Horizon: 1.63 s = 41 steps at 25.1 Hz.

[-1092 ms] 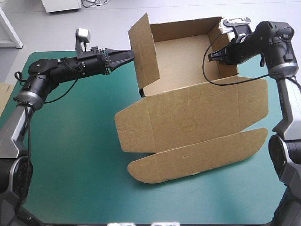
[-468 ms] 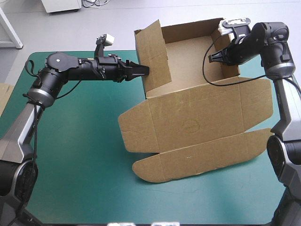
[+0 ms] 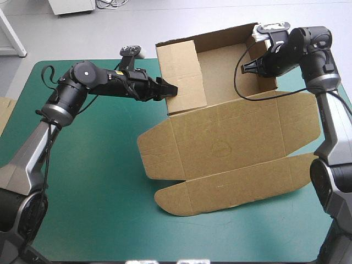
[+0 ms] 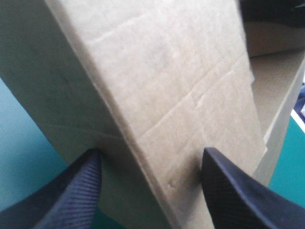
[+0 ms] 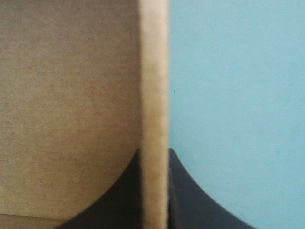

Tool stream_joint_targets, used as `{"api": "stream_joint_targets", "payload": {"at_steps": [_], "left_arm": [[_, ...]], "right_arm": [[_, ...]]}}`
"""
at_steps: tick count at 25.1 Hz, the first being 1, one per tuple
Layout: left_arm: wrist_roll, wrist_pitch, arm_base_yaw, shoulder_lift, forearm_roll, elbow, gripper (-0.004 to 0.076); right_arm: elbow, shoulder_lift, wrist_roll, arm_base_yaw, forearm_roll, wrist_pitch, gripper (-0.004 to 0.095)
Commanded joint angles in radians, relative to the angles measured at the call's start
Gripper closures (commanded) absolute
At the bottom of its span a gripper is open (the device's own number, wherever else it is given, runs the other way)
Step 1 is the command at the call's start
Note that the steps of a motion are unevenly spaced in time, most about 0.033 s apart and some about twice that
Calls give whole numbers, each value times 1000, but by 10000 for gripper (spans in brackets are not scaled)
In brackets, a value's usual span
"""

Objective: Fold the box

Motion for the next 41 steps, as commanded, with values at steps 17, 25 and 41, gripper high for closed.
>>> {"api": "stream_joint_targets", "payload": {"at_steps": [17, 25, 41], "left_arm": [[-371, 188, -135, 182, 552, -258, 283], [-418, 250, -135, 227, 556, -263, 291], [-443, 188, -137, 232, 619, -263, 734]], "right_arm": [[189, -60, 59, 53, 37, 5, 907], [189, -57, 134, 53, 39, 4, 907], [191, 10, 236, 118, 30, 6, 906]]}}
